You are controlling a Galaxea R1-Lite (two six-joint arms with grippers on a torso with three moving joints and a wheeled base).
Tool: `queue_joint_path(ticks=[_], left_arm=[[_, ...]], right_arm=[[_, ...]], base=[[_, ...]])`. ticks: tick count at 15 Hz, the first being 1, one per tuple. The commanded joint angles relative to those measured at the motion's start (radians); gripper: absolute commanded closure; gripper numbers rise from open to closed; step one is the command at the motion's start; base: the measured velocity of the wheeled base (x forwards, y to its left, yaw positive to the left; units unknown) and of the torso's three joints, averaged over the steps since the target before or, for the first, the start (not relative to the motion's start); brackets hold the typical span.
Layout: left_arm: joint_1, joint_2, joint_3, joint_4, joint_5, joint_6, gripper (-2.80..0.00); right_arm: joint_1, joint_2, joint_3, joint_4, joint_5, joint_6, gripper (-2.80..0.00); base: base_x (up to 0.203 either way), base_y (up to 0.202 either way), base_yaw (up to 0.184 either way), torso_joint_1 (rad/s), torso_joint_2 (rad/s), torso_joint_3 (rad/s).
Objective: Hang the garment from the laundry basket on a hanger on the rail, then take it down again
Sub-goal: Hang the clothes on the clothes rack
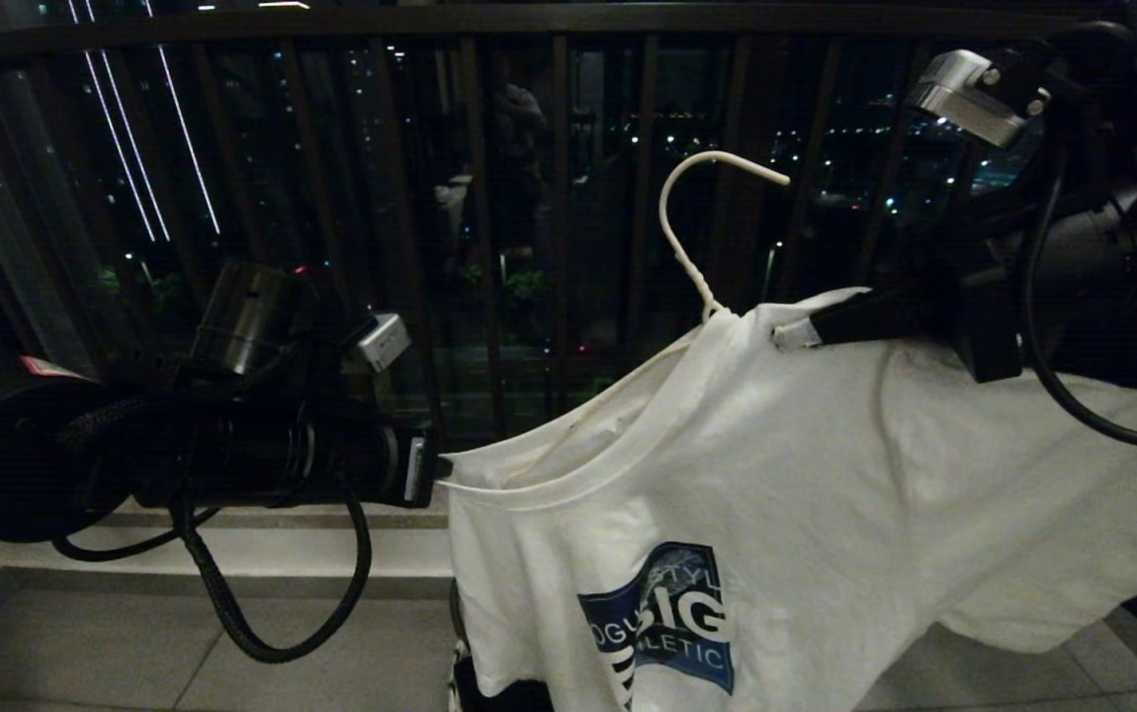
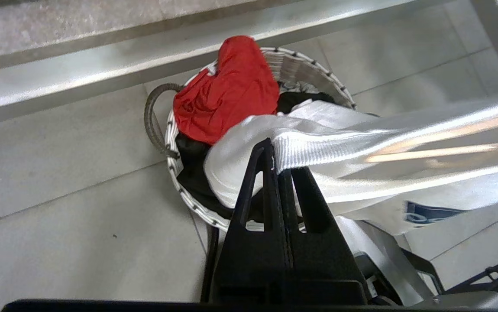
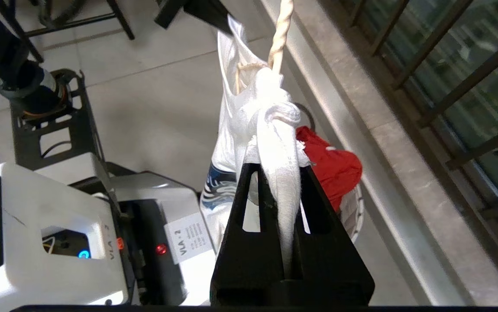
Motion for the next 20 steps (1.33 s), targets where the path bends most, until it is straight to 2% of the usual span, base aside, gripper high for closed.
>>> queue_joint_path(ticks=[1, 5, 8, 10, 12, 14, 16, 19, 20], left_arm=[[-0.013, -0.027, -0.013, 0.002, -0.002, -0.008, 0.00], [-0.070, -0.106, -0.035, 0.009, 0.000, -0.035, 0.00], [-0.094, -0.101, -0.119, 0.064, 0.000, -0.042, 0.00], [-0.098, -0.082, -0.215, 0.101, 0.001, -0.044, 0.00], [-0.115, -0.067, -0.307, 0.175, 0.003, -0.045, 0.00], [-0.122, -0.058, -0.351, 0.203, 0.004, -0.045, 0.00], [-0.139, -0.037, -0.393, 0.208, 0.020, -0.046, 0.00], [-0.170, 0.000, -0.407, 0.200, 0.118, -0.064, 0.00], [-0.179, 0.007, -0.414, 0.200, 0.120, -0.079, 0.00]], right_arm=[[0.025, 0.022, 0.018, 0.002, 0.007, 0.000, 0.00], [0.044, 0.035, 0.038, -0.045, 0.013, 0.014, 0.00], [0.044, 0.018, 0.108, -0.200, 0.020, 0.109, 0.00], [0.044, -0.012, 0.179, -0.290, 0.035, 0.149, 0.00], [0.044, -0.027, 0.226, -0.410, 0.045, 0.231, 0.00], [0.043, -0.042, 0.267, -0.480, 0.046, 0.269, 0.00], [0.040, -0.065, 0.398, -0.640, 0.045, 0.321, 0.00], [0.028, -0.107, 0.547, -0.915, 0.034, 0.459, 0.00], [0.019, -0.117, 0.586, -0.975, 0.032, 0.496, 0.00]], base=[[0.000, 0.000, 0.000, 0.000, 0.00, 0.000], [0.000, 0.000, 0.000, 0.000, 0.00, 0.000], [0.000, 0.000, 0.000, 0.000, 0.00, 0.000], [0.000, 0.000, 0.000, 0.000, 0.00, 0.000], [0.000, 0.000, 0.000, 0.000, 0.00, 0.000], [0.000, 0.000, 0.000, 0.000, 0.00, 0.000], [0.000, 0.000, 0.000, 0.000, 0.00, 0.000], [0.000, 0.000, 0.000, 0.000, 0.00, 0.000], [0.000, 0.000, 0.000, 0.000, 0.00, 0.000]])
